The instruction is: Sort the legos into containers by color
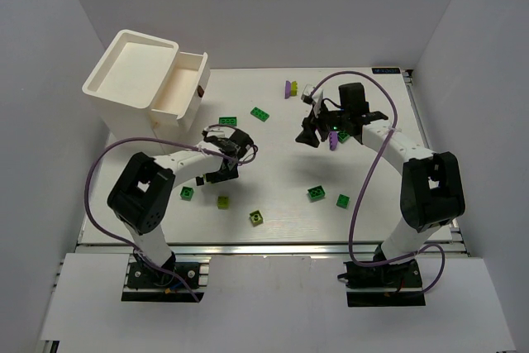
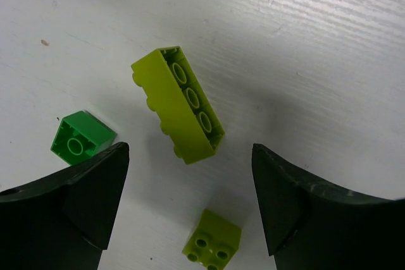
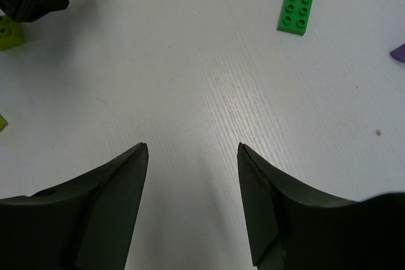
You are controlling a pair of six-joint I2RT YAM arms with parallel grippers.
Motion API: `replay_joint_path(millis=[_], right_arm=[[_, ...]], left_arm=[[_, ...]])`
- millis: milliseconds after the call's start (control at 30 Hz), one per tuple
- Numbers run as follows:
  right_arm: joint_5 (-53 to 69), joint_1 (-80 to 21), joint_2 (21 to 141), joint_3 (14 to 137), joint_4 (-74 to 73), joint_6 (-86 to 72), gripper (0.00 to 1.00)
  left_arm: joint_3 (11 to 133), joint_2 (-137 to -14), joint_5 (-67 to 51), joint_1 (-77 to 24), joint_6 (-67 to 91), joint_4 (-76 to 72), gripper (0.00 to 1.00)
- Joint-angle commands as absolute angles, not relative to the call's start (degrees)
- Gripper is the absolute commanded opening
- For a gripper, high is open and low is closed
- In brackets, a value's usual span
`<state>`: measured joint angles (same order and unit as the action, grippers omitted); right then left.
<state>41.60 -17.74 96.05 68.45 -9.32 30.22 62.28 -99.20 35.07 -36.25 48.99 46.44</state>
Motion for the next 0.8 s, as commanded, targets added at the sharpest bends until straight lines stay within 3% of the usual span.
replay_joint_path(millis=[0,100,367,500,600,767], right_arm=[[40.4,-17.5,95.5,69.2,-10.6,29.6,0.64],[40.1,-17.8,95.2,69.2,-11.0,28.7,0.65],[38.9,-17.7,93.9,68.2,-12.2,28.6,0.65],[38.9,-17.7,92.8,67.5,-13.1,29.6,0.65],[41.1,-17.9,91.8,67.1,-15.6,33.3,0.65],[46.3,-18.6,90.9,67.0,-20.6,40.1,0.57]], left_arm=[[62.5,-98.9,38.9,-36.6,51.2,43.9,0.86],[61.3,-100.0,39.8,-35.4,51.1,41.4,0.78],[59.9,-101.3,41.6,-35.4,49.8,38.1,0.26],[59.6,-97.7,39.0,-36.7,46.4,34.9,0.13],[59.2,-90.8,28.3,-37.4,36.8,27.9,0.03],[59.6,-78.7,13.3,-38.6,24.4,18.9,0.0]])
